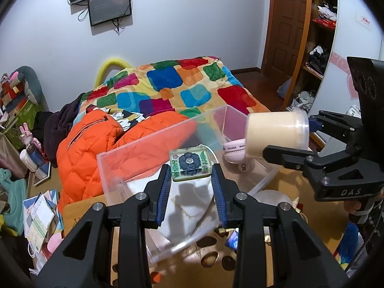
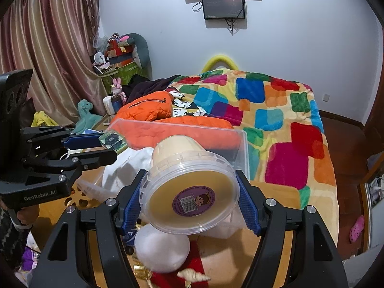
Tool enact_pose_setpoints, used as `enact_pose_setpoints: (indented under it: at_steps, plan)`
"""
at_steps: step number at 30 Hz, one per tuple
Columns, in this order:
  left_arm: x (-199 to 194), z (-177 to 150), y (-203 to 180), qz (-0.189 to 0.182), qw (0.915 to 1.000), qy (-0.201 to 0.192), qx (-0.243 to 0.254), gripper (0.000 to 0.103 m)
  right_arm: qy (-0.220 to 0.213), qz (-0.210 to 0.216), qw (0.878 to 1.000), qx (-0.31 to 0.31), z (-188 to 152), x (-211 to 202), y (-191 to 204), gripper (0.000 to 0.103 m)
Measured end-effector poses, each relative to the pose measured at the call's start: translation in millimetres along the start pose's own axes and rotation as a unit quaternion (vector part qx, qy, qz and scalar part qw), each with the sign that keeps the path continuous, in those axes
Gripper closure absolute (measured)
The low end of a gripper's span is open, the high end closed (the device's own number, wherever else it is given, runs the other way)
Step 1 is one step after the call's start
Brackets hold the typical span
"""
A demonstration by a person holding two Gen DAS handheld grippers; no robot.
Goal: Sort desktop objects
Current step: 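Lift the card and cream tub and carry both over the clear box, then lower the cream tub into the box with the right tool while the left holds the card above it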
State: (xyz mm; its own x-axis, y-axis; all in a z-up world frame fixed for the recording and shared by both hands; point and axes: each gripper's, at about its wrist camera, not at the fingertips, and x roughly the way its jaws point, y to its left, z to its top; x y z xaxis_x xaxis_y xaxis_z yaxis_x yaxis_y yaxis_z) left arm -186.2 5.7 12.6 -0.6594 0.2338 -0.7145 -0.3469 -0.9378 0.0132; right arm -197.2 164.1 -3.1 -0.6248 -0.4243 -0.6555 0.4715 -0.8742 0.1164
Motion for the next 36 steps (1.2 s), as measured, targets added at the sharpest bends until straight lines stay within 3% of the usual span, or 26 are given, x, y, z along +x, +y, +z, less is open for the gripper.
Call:
enact_pose_setpoints:
  at_steps: [21, 36]
  plan:
    - [45.5, -5.2, 21.6, -0.001, 0.9993, 0.027, -0.027, 0.069, 0.035, 0.008, 0.999, -0.020, 3.7, 60.9, 2.3, 0.036]
    - [57.6, -17.7, 30.1, -0.005, 0.9982, 0.047, -0.036, 0.069, 0.029, -0.045, 0.996, -0.078, 0.8, 70.9, 25.3, 0.036]
